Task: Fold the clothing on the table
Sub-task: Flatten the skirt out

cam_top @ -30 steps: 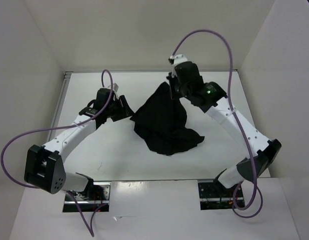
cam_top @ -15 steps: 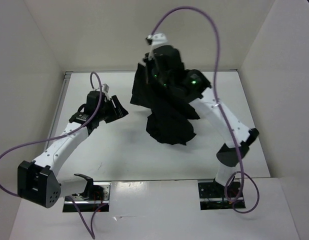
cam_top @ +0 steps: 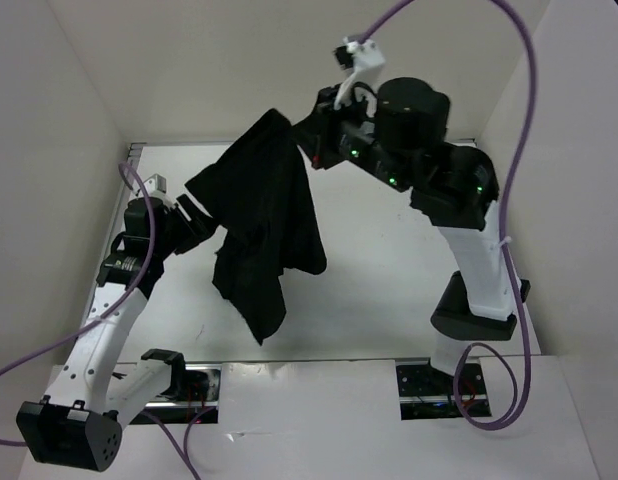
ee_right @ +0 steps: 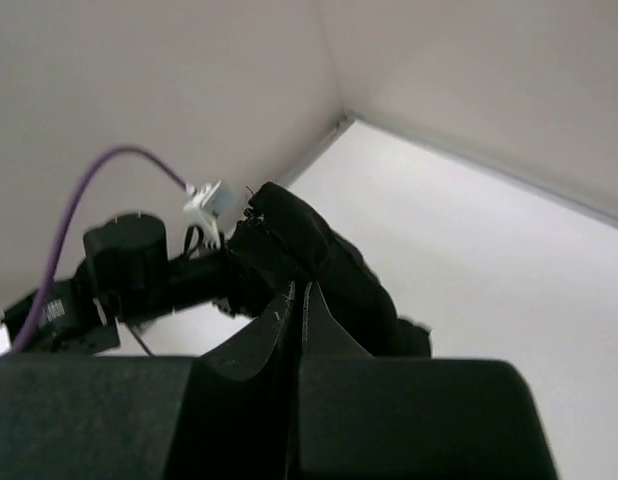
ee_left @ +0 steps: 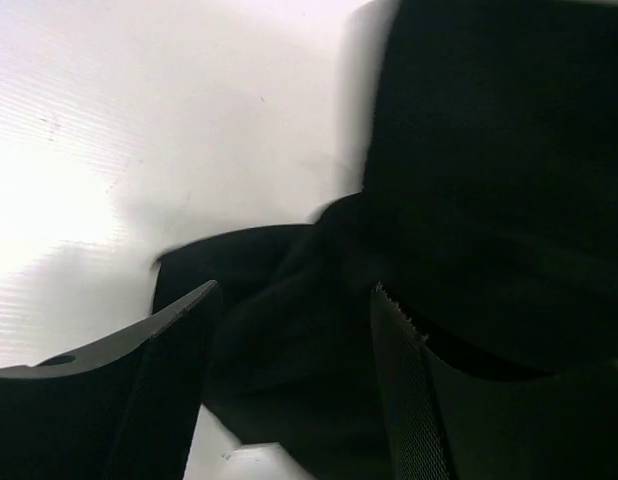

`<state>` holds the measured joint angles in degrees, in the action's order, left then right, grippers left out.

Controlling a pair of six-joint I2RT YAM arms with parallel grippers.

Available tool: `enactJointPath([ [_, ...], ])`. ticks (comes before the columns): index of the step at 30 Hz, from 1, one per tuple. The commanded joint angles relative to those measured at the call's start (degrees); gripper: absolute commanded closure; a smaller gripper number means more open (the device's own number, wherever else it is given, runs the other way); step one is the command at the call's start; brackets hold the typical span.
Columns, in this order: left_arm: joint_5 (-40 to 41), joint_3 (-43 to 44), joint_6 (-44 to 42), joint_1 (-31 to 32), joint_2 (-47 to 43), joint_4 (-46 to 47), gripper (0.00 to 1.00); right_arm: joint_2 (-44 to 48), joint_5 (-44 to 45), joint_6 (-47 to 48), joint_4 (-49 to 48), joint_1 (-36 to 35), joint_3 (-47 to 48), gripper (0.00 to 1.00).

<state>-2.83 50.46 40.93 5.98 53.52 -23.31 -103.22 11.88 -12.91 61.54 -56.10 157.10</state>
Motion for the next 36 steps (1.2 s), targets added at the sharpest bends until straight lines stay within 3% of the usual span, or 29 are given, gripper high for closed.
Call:
enactJointPath([
  [1, 0.72, 0.87, -0.4, -1.49, -1.13, -1.91, 0.31, -0.84, 3.41, -2.73, 0.16, 2.47, 2.69, 1.0],
  [7, -0.69, 1.4, -0.94, -2.11, 0.26, -1.39, 0.3, -9.62, 0.17, -7.65, 2.53, 16.26, -0.11, 1.0],
  [13, -3.23, 3.41, -2.17, -3.17, 4.31, -0.33, 0.3, -25.35, 0.43, -10.03, 5.26, 30.22, -1.18, 1.0],
  [17, -4.55, 3.42, -2.17, -3.17, 6.24, 1.77, 0.29, -33.88, 2.62, -11.26, 6.92, 35.25, 0.32, 1.0],
  [27, -15.36, 4.73, -2.61, -3.17, 18.81, 10.39, 0.36, -39.69, 5.95, -11.88, 7.45, 38.08, 1.9, 1.0],
  [31, -14.5, 7.37, -2.61, -2.11, 22.94, 11.01, 0.36, -37.33, -3.42, -10.48, 6.06, 35.98, 1.02, 1.0],
  [33, -13.0, 7.38, -2.61, -2.72, 22.95, 10.48, 0.36, -33.55, -11.47, -8.98, 4.74, 33.0, -0.56, 1.0],
  [36, -9.57, 7.38, -2.61, -4.04, 22.43, 7.67, 0.35, -25.83, -16.17, -7.57, 3.41, 28.86, -2.4, 1.0],
])
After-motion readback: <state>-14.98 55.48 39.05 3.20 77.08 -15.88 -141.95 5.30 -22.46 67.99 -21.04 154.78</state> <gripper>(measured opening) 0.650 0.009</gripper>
